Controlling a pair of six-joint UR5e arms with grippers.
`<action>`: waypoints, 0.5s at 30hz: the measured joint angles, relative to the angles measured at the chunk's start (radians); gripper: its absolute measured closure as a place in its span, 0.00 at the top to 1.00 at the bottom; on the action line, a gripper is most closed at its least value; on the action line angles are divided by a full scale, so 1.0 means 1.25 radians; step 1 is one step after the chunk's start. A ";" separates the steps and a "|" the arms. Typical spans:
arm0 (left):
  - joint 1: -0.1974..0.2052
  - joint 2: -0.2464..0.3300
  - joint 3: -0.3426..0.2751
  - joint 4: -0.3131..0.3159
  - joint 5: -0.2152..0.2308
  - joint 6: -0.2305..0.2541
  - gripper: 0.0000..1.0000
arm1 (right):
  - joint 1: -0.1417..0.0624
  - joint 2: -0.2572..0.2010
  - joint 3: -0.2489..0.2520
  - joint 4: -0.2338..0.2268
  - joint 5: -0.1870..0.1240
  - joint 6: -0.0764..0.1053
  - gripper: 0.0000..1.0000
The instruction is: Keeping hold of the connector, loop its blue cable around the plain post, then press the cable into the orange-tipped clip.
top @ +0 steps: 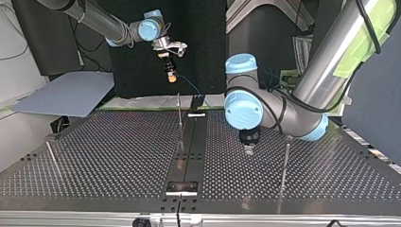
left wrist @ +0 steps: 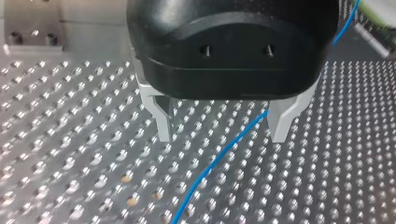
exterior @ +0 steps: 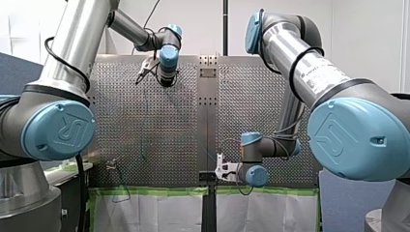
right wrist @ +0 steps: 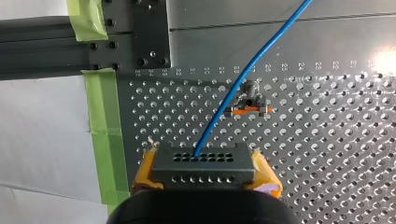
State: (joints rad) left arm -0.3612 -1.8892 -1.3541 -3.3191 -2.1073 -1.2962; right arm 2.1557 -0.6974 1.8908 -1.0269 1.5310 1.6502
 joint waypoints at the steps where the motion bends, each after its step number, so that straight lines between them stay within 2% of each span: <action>1: 0.000 0.000 0.000 0.006 -0.009 0.001 1.00 | 0.000 0.000 0.000 0.001 0.000 0.000 0.00; 10: 0.004 -0.001 0.003 0.023 -0.079 0.003 1.00 | 0.002 0.000 0.000 0.001 0.000 0.000 0.00; 15: -0.001 -0.023 0.025 0.010 -0.086 0.005 1.00 | 0.003 0.000 0.000 0.001 0.000 0.001 0.00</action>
State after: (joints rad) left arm -0.3622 -1.9176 -1.3227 -3.3063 -2.2151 -1.2898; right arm 2.1595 -0.6974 1.8908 -1.0262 1.5311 1.6508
